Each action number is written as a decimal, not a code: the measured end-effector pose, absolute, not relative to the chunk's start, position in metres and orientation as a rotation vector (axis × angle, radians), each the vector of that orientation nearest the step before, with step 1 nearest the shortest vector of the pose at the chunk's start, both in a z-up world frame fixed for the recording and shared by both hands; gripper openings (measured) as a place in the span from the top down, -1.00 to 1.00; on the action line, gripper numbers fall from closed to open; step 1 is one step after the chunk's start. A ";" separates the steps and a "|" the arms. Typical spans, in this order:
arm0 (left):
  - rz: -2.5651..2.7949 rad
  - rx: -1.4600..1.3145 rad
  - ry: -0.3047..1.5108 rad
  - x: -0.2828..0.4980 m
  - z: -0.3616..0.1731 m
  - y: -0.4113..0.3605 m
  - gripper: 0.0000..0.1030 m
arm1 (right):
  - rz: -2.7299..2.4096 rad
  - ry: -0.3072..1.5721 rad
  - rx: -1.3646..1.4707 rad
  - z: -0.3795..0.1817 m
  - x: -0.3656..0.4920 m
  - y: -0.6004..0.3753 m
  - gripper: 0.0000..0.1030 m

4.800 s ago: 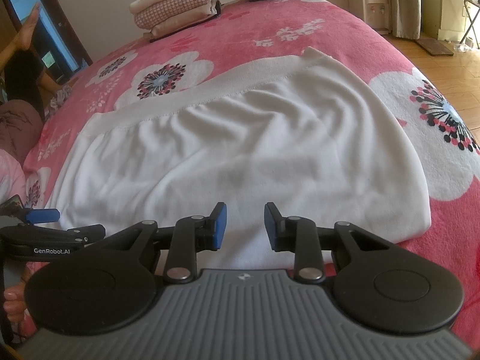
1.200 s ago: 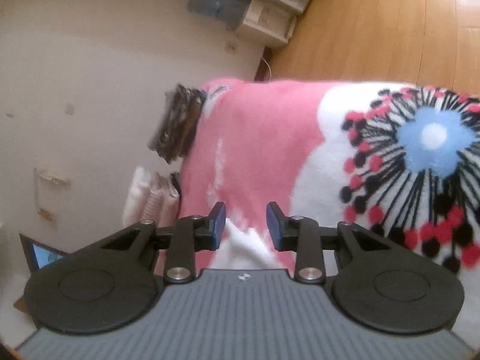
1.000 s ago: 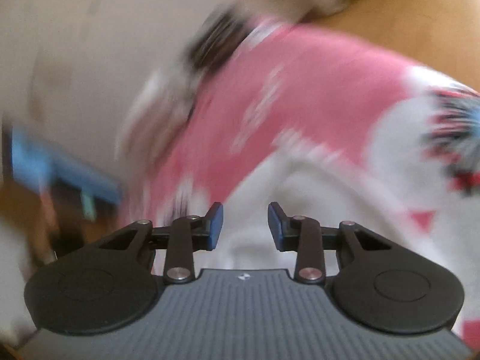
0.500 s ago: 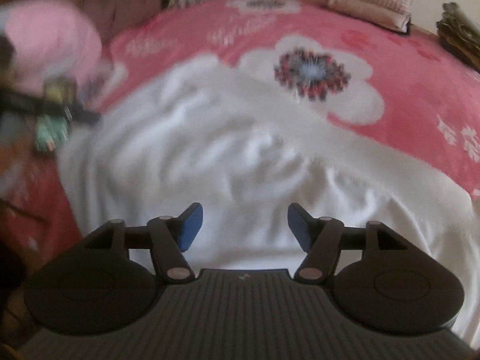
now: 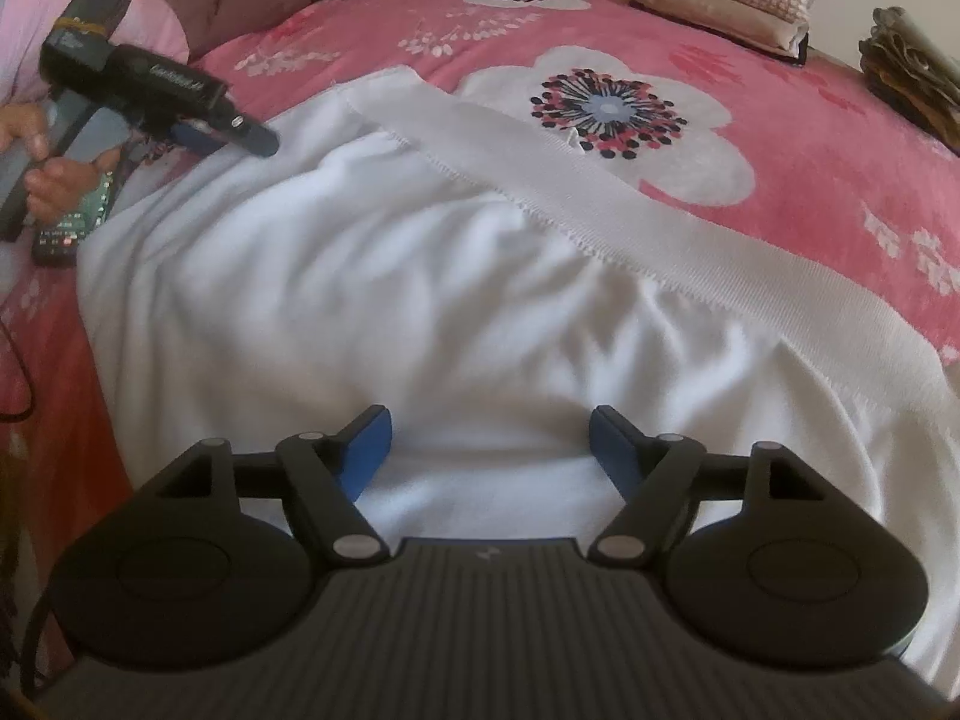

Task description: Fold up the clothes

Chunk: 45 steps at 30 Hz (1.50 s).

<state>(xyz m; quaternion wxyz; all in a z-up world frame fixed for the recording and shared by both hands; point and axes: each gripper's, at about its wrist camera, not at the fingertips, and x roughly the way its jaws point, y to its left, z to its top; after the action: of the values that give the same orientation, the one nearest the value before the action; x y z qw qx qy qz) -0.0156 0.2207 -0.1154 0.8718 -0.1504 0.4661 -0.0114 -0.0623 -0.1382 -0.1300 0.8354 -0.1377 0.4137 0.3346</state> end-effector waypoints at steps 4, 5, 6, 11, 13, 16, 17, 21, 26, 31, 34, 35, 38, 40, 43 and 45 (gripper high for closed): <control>-0.036 -0.285 0.945 -0.019 -0.111 0.218 -0.09 | 0.708 0.875 -0.290 -0.130 -0.062 -0.136 -0.49; -0.039 -0.277 0.935 -0.022 -0.108 0.217 0.10 | 0.706 0.874 -0.290 -0.130 -0.062 -0.135 -0.50; -0.041 -0.269 0.926 -0.026 -0.106 0.216 0.31 | 0.703 0.874 -0.288 -0.131 -0.062 -0.134 -0.51; -0.052 -0.211 0.862 -0.036 -0.093 0.208 0.13 | 0.692 0.875 -0.279 -0.132 -0.063 -0.133 -0.53; -0.060 -0.194 0.847 -0.029 -0.093 0.205 -0.28 | 0.690 0.878 -0.276 -0.132 -0.063 -0.133 -0.55; -0.068 -0.240 0.891 -0.007 -0.110 0.204 -0.32 | 0.688 0.881 -0.275 -0.132 -0.063 -0.130 -0.58; -0.069 -0.257 0.909 -0.004 -0.115 0.204 -0.30 | 0.686 0.880 -0.277 -0.132 -0.063 -0.129 -0.59; -0.111 -0.329 0.909 -0.015 -0.118 0.208 -0.27 | 0.679 0.876 -0.279 -0.132 -0.065 -0.127 -0.59; -0.172 -0.357 0.916 -0.041 -0.118 0.206 -0.17 | 0.678 0.874 -0.255 -0.133 -0.066 -0.131 -0.59; -0.204 -0.314 0.948 -0.054 -0.116 0.196 -0.18 | 0.684 0.870 -0.253 -0.133 -0.066 -0.131 -0.60; -0.222 -0.296 0.989 -0.062 -0.121 0.189 -0.18 | 0.685 0.867 -0.248 -0.133 -0.067 -0.133 -0.60; -0.217 -0.288 0.990 -0.064 -0.121 0.187 -0.18 | 0.685 0.866 -0.247 -0.133 -0.067 -0.133 -0.60; -0.191 -0.298 1.002 -0.071 -0.121 0.185 -0.20 | 0.686 0.860 -0.242 -0.133 -0.068 -0.134 -0.60; -0.149 -0.318 1.013 -0.074 -0.120 0.184 -0.22 | 0.686 0.856 -0.237 -0.134 -0.067 -0.135 -0.60; -0.112 -0.281 1.034 -0.075 -0.117 0.178 -0.22 | 0.687 0.851 -0.231 -0.134 -0.067 -0.135 -0.60; -0.104 -0.270 1.049 -0.073 -0.116 0.176 -0.22 | 0.687 0.847 -0.228 -0.135 -0.067 -0.136 -0.60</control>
<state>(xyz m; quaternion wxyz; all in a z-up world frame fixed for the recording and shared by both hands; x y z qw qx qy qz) -0.0732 0.1760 -0.1163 0.8556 -0.1286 0.4989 -0.0496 -0.0673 -0.1358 -0.1345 0.8489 -0.1084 0.4018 0.3259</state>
